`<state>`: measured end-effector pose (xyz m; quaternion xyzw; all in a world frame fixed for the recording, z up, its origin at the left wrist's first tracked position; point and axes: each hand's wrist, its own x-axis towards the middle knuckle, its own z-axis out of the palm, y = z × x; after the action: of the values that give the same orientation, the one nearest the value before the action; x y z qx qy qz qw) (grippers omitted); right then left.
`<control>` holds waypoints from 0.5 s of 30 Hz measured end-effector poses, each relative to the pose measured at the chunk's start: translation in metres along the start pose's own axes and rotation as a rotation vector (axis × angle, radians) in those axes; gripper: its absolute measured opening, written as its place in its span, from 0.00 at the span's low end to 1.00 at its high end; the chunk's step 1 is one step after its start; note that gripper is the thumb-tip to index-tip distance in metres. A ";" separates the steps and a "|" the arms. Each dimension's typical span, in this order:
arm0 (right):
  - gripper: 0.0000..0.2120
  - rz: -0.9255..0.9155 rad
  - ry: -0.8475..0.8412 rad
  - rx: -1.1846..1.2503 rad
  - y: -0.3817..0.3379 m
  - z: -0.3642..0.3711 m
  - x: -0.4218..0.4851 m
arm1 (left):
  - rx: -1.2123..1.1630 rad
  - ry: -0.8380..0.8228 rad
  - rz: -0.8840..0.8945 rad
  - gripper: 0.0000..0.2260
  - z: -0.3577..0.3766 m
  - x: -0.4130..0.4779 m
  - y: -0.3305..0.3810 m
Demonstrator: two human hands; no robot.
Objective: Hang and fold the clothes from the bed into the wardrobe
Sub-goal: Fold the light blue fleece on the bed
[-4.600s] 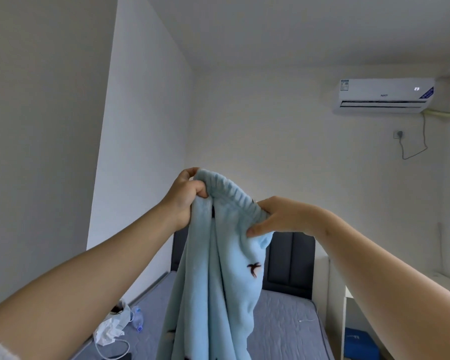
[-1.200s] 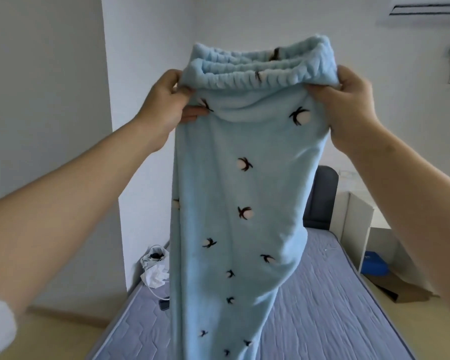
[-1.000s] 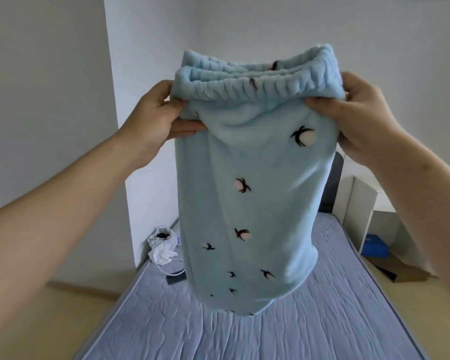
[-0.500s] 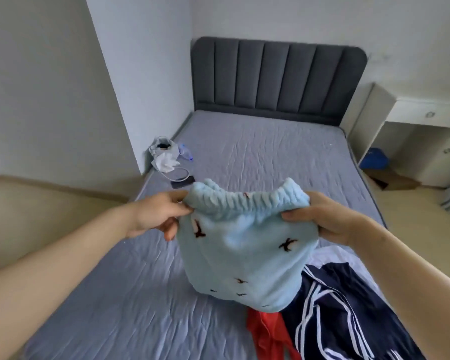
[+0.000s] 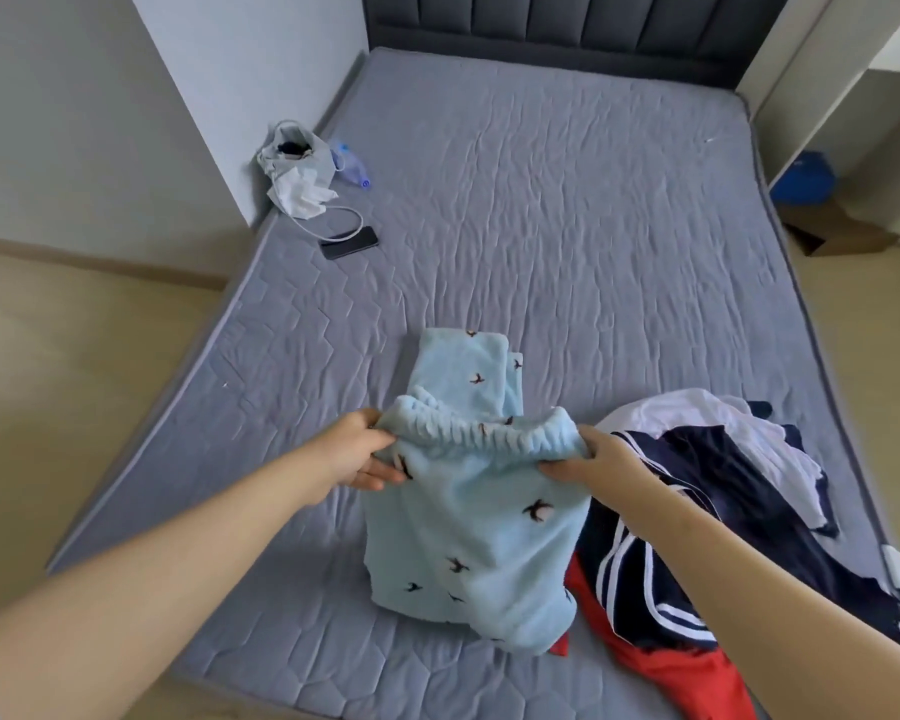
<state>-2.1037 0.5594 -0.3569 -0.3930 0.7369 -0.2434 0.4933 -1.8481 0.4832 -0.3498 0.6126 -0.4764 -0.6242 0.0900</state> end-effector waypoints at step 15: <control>0.31 -0.068 0.126 -0.307 0.053 0.062 0.131 | 0.354 0.067 0.340 0.27 0.034 0.176 -0.019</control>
<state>-2.0914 0.4843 -0.4917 -0.4724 0.7812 -0.1688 0.3716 -1.9091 0.3867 -0.4898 0.5503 -0.6711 -0.4864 0.1007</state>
